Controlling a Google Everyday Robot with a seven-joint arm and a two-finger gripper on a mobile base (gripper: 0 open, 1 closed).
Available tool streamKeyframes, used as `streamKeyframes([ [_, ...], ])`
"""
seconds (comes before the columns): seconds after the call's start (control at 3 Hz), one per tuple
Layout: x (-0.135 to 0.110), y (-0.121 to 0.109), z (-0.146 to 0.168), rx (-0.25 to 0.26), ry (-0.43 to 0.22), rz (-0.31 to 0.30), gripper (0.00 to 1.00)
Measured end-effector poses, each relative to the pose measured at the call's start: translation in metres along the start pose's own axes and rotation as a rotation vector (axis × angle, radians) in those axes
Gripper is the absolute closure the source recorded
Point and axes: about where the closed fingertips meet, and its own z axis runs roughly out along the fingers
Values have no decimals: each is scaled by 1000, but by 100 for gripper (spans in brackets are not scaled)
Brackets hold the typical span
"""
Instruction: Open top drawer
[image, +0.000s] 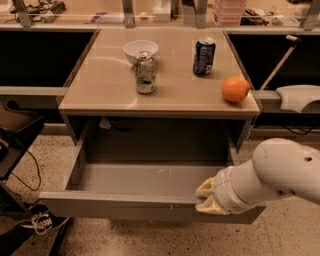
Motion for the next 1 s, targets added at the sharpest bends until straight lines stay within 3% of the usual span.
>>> streamKeyframes([
  [1.0, 15, 17, -9, -13, -2, -2, 100],
])
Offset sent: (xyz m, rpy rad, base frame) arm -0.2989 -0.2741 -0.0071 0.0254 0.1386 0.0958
